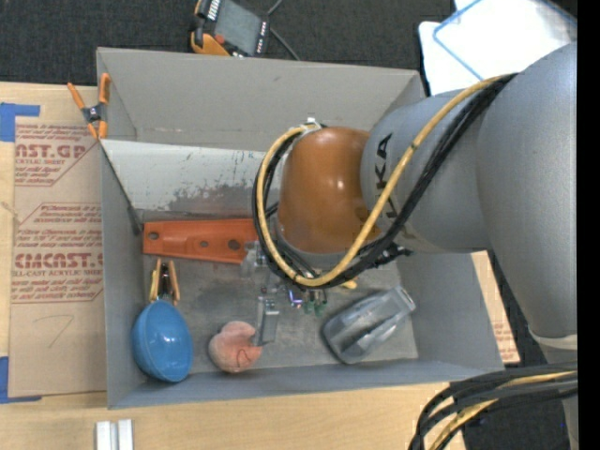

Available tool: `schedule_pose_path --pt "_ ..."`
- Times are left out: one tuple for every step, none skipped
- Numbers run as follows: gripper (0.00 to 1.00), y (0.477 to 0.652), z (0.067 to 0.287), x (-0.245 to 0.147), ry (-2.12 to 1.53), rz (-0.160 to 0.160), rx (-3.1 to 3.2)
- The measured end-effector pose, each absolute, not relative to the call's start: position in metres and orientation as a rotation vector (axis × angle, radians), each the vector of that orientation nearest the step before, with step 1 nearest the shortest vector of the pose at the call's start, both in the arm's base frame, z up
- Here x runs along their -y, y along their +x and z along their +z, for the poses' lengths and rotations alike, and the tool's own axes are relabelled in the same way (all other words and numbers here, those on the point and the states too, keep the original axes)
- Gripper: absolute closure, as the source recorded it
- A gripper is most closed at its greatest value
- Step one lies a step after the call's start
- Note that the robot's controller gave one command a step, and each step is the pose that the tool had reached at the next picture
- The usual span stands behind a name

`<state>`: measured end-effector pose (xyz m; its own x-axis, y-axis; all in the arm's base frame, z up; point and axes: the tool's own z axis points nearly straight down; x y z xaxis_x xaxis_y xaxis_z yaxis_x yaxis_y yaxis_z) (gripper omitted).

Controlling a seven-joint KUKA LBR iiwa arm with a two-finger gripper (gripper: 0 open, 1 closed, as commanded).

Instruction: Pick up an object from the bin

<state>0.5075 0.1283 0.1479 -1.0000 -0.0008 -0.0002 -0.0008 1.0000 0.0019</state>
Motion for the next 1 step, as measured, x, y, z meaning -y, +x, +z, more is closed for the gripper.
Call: schedule_pose_path --pt "0.0 0.5075 0.1479 -0.1283 -0.001 0.003 -3.141"
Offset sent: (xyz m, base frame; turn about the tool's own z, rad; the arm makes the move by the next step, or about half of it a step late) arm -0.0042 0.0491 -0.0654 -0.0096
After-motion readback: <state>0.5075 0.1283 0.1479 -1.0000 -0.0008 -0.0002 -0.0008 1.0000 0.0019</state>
